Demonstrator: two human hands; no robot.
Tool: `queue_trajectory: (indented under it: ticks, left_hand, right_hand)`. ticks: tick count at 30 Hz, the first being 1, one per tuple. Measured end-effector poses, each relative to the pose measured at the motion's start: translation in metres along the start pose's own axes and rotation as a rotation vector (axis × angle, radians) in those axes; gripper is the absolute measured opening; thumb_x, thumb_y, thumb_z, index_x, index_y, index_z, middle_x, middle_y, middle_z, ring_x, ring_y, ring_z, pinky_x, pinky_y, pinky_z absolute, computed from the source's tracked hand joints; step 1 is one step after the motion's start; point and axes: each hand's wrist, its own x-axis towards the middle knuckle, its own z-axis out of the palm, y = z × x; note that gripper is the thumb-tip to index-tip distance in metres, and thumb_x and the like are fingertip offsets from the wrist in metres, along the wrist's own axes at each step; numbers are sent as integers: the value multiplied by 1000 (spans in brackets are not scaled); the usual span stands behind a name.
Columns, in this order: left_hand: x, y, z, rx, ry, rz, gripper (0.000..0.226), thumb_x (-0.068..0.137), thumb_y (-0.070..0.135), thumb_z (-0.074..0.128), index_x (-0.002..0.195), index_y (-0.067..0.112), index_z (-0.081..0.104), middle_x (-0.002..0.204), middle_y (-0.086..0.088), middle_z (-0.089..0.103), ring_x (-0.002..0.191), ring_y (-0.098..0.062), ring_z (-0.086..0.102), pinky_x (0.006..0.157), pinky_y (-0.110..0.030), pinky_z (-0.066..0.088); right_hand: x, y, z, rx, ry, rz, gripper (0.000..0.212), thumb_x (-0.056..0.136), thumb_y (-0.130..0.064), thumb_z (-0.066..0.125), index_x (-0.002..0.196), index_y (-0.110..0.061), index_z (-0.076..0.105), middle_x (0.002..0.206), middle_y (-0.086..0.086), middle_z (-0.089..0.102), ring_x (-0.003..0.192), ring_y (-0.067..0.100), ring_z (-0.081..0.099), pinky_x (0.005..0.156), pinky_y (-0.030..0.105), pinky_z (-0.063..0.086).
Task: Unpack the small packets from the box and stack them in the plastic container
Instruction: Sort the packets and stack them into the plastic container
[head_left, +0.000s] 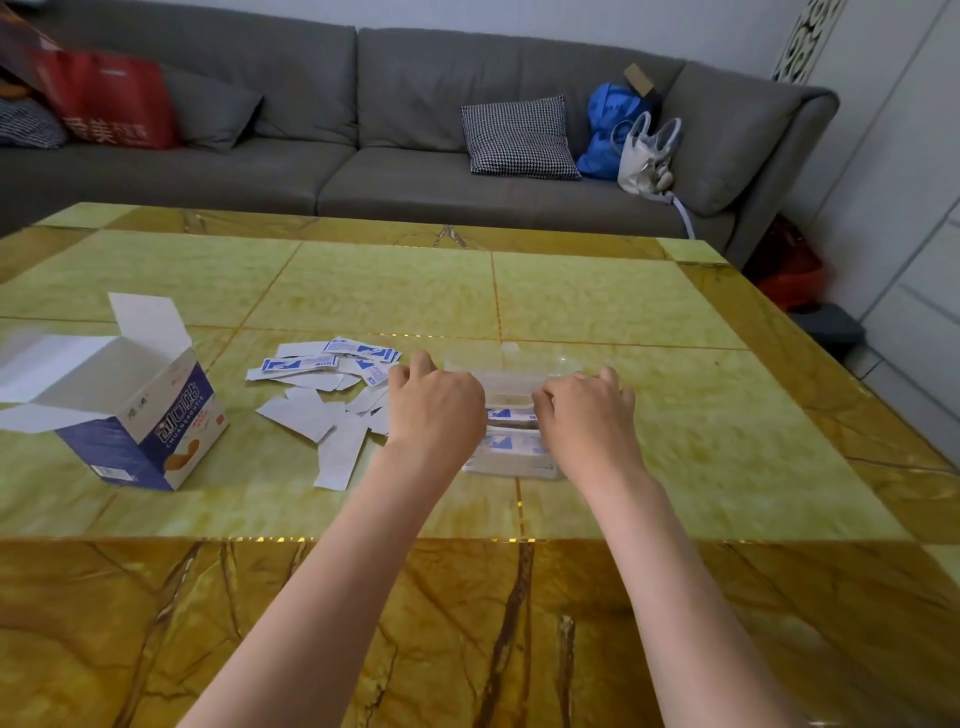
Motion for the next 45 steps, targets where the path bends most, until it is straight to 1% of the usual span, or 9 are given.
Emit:
queue_trajectory:
  ticks: [6, 11, 15, 19, 22, 26, 30, 39, 45]
  left_hand:
    - [0, -3, -6, -83, 72, -12, 28, 93, 19, 41, 102, 22, 67, 95, -1, 68, 107, -25, 44, 91, -33, 27]
    - [-8, -33, -19, -307, 269, -109, 26, 91, 20, 44, 100, 22, 68, 92, -1, 70, 104, -25, 50, 88, -32, 24]
    - [-13, -73, -5, -283, 199, -195, 31, 91, 17, 43, 112, 24, 64, 110, -4, 67, 113, -25, 49, 94, -33, 28]
    - [-24, -108, 33, -167, -129, -138, 42, 94, 22, 34, 135, 22, 43, 147, -4, 38, 137, -27, 29, 112, -42, 25]
    - [-33, -114, 40, -121, -229, -74, 45, 96, 26, 35, 141, 23, 33, 154, -3, 22, 144, -26, 15, 116, -42, 19]
    - [-43, -127, 35, -202, -160, 22, 41, 96, 32, 41, 135, 25, 43, 148, -2, 35, 140, -19, 27, 113, -33, 26]
    - [-52, -150, 22, -303, -279, 73, 44, 92, 29, 52, 135, 25, 44, 150, 1, 32, 137, -15, 31, 109, -24, 25]
    - [-62, -167, 16, -316, -172, -17, 39, 89, 31, 56, 125, 18, 51, 136, -1, 47, 118, -20, 52, 97, -29, 42]
    - [-60, -156, 12, -253, -7, 29, 22, 87, 23, 60, 108, 23, 69, 126, 3, 59, 120, -20, 49, 98, -34, 40]
  right_hand:
    - [-1, -1, -7, 19, 77, -5, 36, 99, -27, 34, 91, -12, 66, 97, 6, 65, 100, 28, 48, 85, 39, 36]
    - [-3, -30, -25, 350, 228, -178, 33, 96, -18, 41, 65, -11, 51, 64, 5, 52, 74, 24, 46, 71, 36, 38]
    - [-16, -72, -17, 483, 29, -347, 32, 94, -15, 44, 63, -10, 49, 56, 2, 41, 59, 21, 38, 59, 32, 29]
    - [-22, -103, 23, 416, -250, -411, 27, 96, -15, 39, 108, -7, 62, 110, 12, 59, 104, 26, 53, 87, 33, 39]
    - [-19, -112, 48, 347, -336, -335, 39, 98, -16, 34, 136, -10, 39, 153, 11, 19, 141, 26, 18, 112, 37, 23]
    - [-7, -122, 71, 237, -346, -194, 49, 100, -26, 28, 147, -24, 16, 157, 8, -8, 143, 35, -9, 115, 47, 6]
    - [-6, -130, 86, 107, -387, -200, 46, 99, -29, 28, 144, -26, 23, 157, 10, 1, 141, 43, -4, 115, 50, 3]
    - [-29, -123, 59, 101, -229, -509, 26, 92, -22, 44, 116, -20, 56, 122, -3, 54, 109, 26, 39, 86, 32, 40]
    - [-35, -110, 54, 121, -57, -565, 20, 91, -19, 47, 96, -14, 66, 92, 1, 68, 95, 19, 52, 61, 27, 33]
